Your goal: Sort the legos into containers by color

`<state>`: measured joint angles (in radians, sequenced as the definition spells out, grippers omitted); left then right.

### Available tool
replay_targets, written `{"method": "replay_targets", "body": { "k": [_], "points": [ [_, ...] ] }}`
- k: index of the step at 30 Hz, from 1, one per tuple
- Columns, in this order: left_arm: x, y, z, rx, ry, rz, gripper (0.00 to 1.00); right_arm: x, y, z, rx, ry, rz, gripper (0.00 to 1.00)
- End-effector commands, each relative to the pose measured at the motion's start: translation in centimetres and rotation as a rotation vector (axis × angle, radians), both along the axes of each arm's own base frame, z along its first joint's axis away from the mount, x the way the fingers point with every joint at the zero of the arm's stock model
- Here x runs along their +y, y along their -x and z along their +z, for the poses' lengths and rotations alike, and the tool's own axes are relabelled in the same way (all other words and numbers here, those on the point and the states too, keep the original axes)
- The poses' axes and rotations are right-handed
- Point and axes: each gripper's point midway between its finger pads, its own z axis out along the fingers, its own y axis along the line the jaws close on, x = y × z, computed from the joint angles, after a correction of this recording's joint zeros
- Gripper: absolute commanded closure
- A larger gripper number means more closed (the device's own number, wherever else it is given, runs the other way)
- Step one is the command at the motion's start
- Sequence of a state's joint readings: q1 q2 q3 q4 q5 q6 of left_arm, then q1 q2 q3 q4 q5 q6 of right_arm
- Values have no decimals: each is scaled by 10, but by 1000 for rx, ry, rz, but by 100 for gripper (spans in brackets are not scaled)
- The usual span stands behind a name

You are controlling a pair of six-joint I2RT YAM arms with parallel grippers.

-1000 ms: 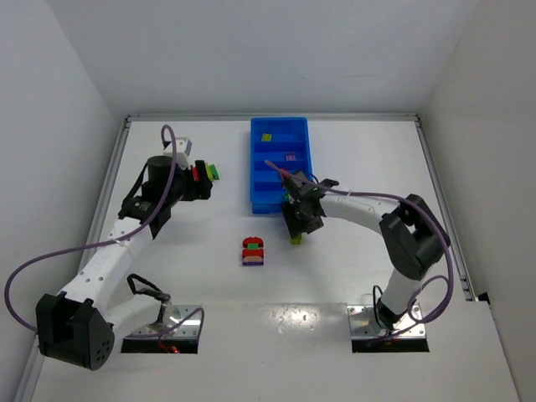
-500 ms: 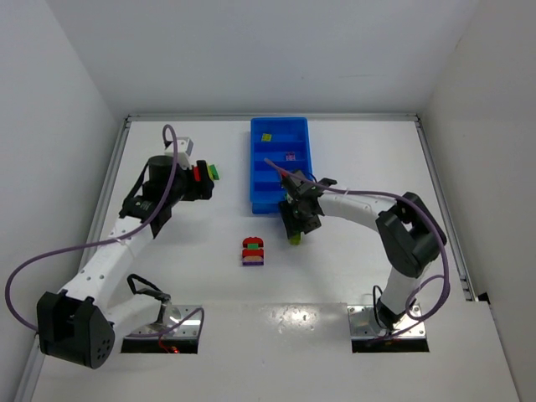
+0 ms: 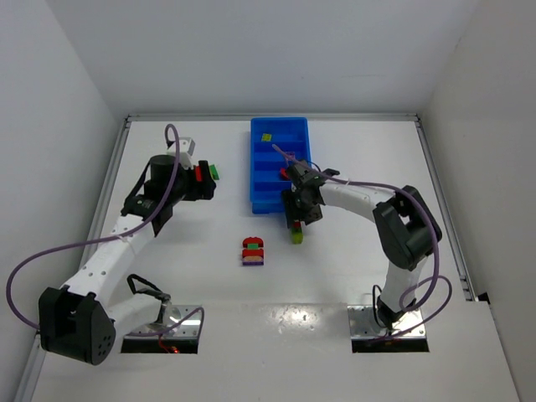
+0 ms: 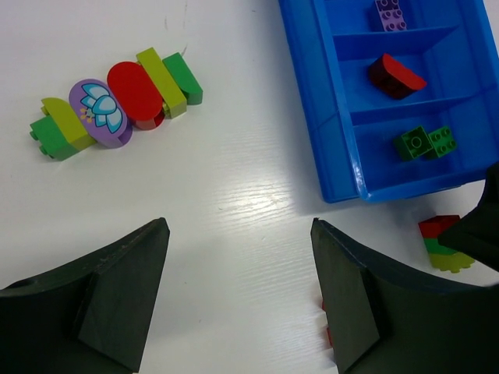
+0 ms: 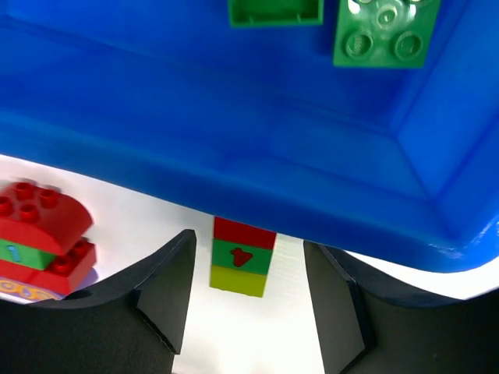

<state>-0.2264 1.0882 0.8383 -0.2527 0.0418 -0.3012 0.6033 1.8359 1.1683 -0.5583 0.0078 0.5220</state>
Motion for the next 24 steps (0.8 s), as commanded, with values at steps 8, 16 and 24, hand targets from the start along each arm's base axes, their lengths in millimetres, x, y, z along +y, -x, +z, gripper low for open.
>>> {"method": "replay_targets", "body": {
  "k": [8,16,24],
  "points": [
    [-2,-9,3,-25,24,0,20,14,-24,15,-61,-36,-15,49],
    [-2,-9,3,-25,24,0,18,10,-24,3,-45,-5,-21,49],
    [-2,-9,3,-25,24,0,17,11,-25,-1,-36,-2,-30,64]
  ]
}}
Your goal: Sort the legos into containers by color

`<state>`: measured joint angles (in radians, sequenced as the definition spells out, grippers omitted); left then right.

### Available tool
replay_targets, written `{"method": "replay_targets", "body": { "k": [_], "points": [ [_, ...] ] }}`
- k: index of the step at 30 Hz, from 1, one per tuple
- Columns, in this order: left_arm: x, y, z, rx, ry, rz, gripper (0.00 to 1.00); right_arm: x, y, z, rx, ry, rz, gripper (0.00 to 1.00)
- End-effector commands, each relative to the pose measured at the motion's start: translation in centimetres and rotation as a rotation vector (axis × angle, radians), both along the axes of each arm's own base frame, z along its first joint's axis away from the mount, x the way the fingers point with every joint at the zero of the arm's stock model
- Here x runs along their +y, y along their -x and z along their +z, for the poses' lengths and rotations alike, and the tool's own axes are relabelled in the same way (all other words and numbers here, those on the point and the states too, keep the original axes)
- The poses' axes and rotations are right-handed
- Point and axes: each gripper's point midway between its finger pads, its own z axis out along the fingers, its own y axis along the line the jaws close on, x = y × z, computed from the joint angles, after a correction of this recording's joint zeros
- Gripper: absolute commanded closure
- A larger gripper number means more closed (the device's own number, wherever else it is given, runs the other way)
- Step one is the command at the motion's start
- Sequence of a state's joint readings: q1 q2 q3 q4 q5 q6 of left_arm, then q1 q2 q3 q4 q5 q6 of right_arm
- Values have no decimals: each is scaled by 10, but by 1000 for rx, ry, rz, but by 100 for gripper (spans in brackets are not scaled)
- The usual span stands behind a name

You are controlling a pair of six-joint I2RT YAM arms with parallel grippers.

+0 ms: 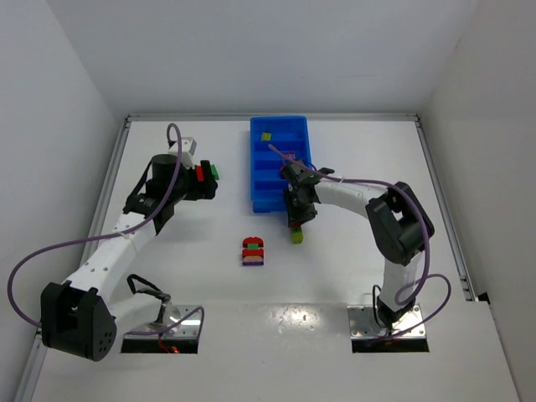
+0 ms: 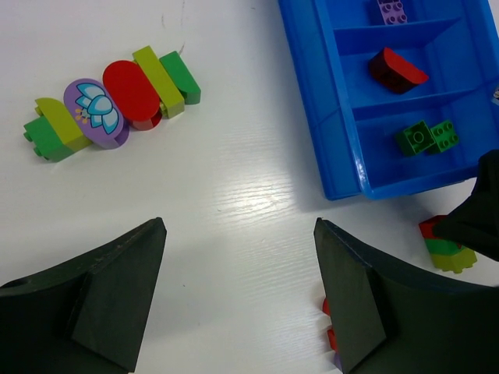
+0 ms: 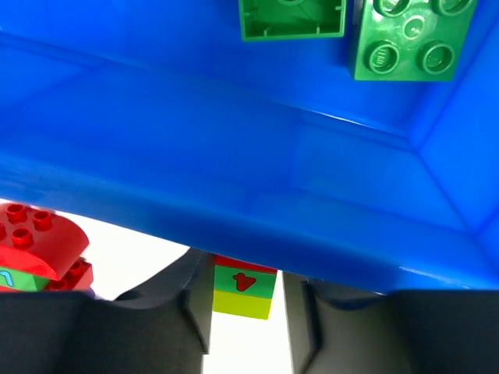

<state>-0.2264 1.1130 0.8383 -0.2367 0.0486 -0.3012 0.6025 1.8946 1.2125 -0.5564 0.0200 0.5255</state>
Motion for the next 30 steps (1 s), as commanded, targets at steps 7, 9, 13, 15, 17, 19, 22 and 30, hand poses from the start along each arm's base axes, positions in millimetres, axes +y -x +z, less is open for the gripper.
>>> {"method": "replay_targets", "body": {
  "k": [7,9,13,15,17,19,22,30],
  "points": [
    [-5,-4,13,-63,37,-30,17,11,-21,16,-57,-50,-24,100],
    [-16,3,14,-102,57,-109,17,17,-28,44,-108,-95,-20,100],
    [-43,23,25,-199,93,-281,17,28,-28,112,-195,-209,4,100],
    [-59,36,26,-232,93,-399,17,24,-35,143,-231,-267,-34,100],
    [-69,43,35,-266,107,-476,17,21,-33,174,-276,-325,-50,100],
    [-90,56,40,-254,156,-643,18,18,-33,194,-320,-371,-49,100],
    [-123,73,47,-183,290,-904,19,15,-24,230,-446,-479,23,100],
    [-165,73,64,55,584,-1245,21,12,17,276,-561,-621,270,100]
  ]
}}
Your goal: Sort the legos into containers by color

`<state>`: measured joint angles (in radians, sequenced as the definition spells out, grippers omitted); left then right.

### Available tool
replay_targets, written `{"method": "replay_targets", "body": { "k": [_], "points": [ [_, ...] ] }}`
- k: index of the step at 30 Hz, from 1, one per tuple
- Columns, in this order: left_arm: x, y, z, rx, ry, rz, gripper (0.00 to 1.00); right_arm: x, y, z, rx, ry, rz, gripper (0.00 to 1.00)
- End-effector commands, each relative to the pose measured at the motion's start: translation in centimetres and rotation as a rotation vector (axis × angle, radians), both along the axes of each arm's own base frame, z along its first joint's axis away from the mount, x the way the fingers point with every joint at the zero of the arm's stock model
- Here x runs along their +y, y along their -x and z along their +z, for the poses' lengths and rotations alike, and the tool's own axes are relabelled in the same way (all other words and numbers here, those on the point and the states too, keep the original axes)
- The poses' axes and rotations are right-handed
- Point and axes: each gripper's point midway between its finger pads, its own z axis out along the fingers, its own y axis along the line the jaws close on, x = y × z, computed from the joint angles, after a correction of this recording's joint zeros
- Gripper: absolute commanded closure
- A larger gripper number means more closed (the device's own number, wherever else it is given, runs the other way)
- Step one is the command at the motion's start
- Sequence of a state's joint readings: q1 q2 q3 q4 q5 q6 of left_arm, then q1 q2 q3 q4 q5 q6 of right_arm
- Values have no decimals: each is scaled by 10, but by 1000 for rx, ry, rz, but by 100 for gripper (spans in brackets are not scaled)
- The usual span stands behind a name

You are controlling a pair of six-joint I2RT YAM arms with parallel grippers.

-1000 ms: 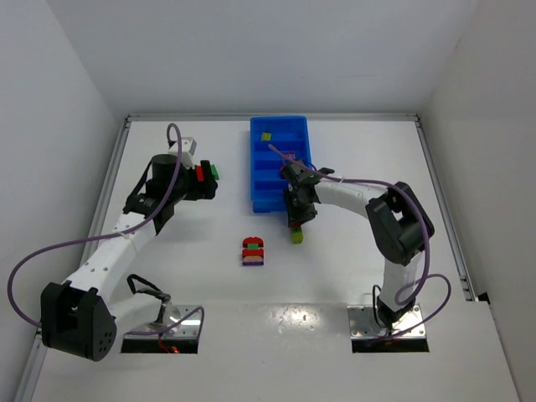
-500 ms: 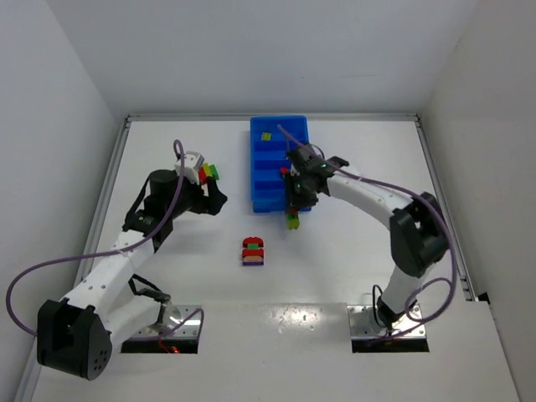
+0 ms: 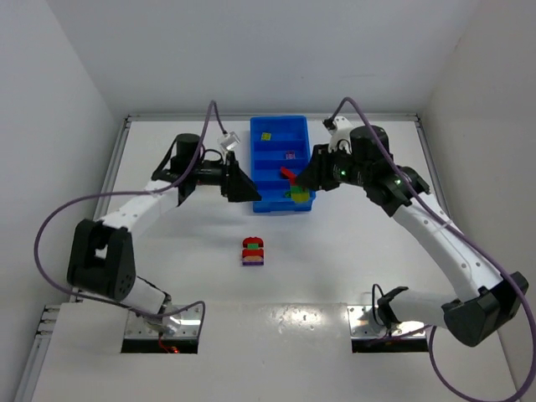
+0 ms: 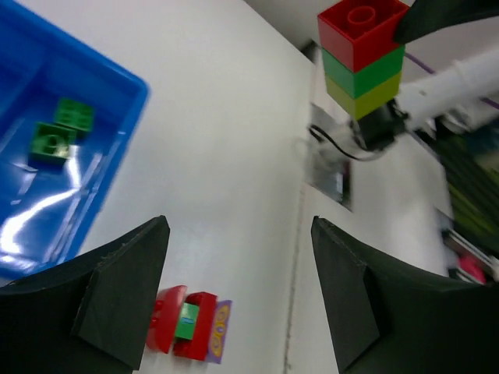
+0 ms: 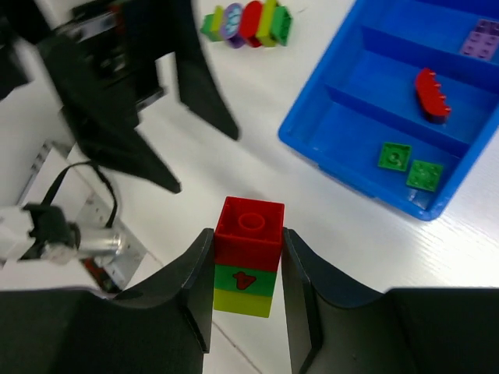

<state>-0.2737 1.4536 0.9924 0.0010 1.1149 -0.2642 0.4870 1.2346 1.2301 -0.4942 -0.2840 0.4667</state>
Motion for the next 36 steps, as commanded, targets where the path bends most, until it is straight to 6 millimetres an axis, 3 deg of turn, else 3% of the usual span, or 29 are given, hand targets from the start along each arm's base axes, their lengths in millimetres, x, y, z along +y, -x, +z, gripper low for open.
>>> {"method": "replay_targets", "body": {
  "k": [1,2,4,10,15,22,23,24,25,26,27,28,29,34,36],
  "points": [
    [-21,27,47,-34,140,-319,21,9,13,17,-83,-57,161,100],
    [-25,33,44,31,135,-354,21,8,10,16,-88,-66,161,100],
    [-37,35,50,-29,162,-453,21,9,14,19,-95,-99,189,100],
    [-56,53,51,-74,168,-531,21,13,21,29,-87,-207,261,100],
    [-58,57,51,-100,178,-552,21,21,22,39,-93,-287,340,100],
    [-51,54,52,-118,210,-569,26,23,15,33,-47,-316,320,100],
    [-48,46,50,-132,218,-560,28,14,4,31,-29,-315,249,100],
    [-40,54,47,-37,206,-539,29,10,-4,25,-5,-311,204,100],
    [-37,51,46,-207,225,-541,30,0,-17,21,4,-299,115,100],
    [-30,48,44,-228,224,-520,30,-11,-26,18,52,-317,26,100],
    [-22,60,44,-181,218,-507,32,-18,-32,11,101,-313,-31,100],
    [-22,62,44,-321,232,-517,32,-26,-41,-1,148,-304,-97,100],
    [-14,62,40,-327,242,-490,34,-37,-50,-3,197,-328,-180,100],
    [1,73,23,-276,183,-467,35,-66,-60,-27,348,-327,-395,100],
    [2,68,0,-300,82,-496,35,-68,-56,-39,377,-322,-400,100]
  ]
}}
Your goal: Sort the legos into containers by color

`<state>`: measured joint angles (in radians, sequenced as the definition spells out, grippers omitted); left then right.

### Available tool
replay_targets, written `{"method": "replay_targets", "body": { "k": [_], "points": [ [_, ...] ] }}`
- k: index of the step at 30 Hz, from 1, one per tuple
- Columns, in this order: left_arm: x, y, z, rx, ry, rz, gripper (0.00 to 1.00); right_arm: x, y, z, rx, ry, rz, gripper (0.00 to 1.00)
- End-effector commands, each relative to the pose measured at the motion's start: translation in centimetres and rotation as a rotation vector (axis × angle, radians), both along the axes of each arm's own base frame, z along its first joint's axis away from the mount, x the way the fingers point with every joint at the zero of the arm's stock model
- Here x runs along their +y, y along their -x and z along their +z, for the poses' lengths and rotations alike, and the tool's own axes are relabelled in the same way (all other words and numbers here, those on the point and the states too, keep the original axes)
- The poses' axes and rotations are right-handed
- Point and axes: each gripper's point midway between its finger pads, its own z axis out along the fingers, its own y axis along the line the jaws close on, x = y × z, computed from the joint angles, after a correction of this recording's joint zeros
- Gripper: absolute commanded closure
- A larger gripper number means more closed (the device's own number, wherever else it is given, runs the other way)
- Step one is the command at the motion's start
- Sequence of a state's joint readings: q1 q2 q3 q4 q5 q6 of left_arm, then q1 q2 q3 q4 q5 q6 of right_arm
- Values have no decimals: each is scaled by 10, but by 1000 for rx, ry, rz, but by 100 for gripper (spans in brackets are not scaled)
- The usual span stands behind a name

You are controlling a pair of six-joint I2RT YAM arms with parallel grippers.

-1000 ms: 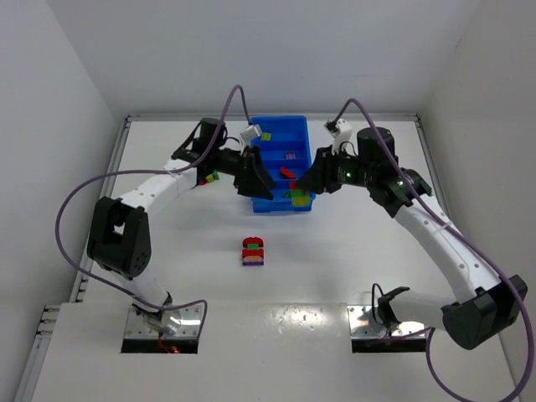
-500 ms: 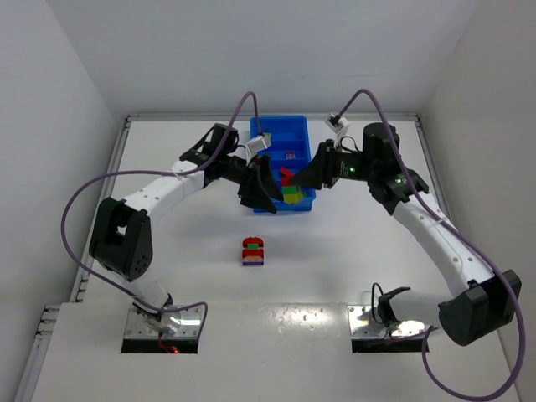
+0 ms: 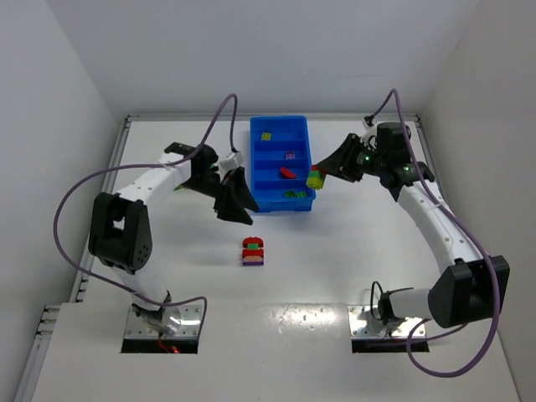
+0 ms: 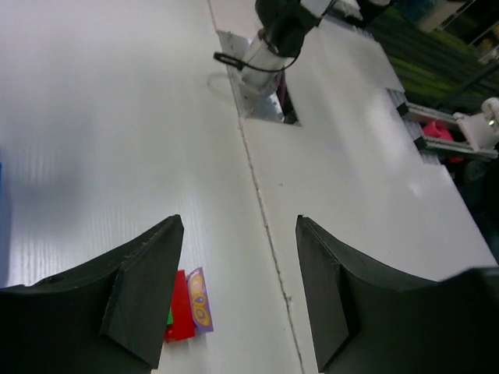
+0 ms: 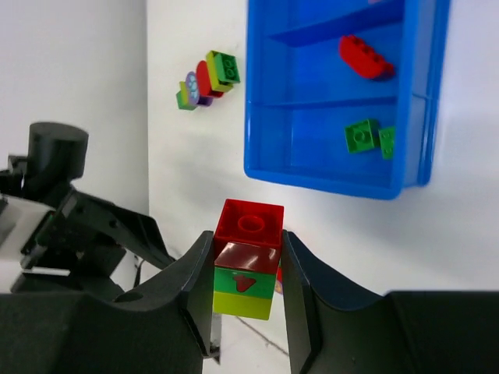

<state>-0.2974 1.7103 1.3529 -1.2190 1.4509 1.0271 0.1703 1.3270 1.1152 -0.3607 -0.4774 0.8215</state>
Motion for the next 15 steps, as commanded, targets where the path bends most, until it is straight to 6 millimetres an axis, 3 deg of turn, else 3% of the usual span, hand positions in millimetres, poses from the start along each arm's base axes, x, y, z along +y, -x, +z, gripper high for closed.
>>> {"method": "replay_targets", "body": {
  "k": [1,2,4,5,6,7,8,9,10,11,12,13,14,15],
  "points": [
    [1,-6,-4,-165,-22,-24,35,-7,-1,5,49,-29,-83,100],
    [-4,-7,-11,-96,-109,-24,40,-7,1,0,61,-27,-83,100],
    [-7,-47,-21,-269,-219,39,41,-9,7,4,45,-23,-79,100],
    [-7,-55,2,-200,-258,179,41,-11,8,3,37,-10,-86,100],
    [-6,-71,-18,-244,-383,323,39,-15,11,6,16,10,-90,100],
    [-13,-93,0,-380,-346,422,37,-17,15,2,32,20,-101,100],
    [-23,-87,13,-422,-350,469,36,-24,14,2,25,38,-123,100],
    [-14,-102,12,-445,-409,587,34,-30,15,0,34,40,-138,100],
    [-17,-109,27,-467,-355,639,34,-36,15,0,33,47,-160,100],
    [-18,-109,40,-476,-300,672,34,-40,19,-3,45,49,-171,100],
    [-13,-90,46,-467,-243,711,28,-49,16,-8,60,50,-207,100],
    [-19,-89,77,-577,-101,748,24,-54,18,-7,64,50,-221,100],
    [-20,-75,85,-627,-34,746,20,-56,19,-12,89,35,-234,100],
    [-31,-53,92,-719,34,694,8,-61,22,-21,133,20,-264,100]
  ]
}}
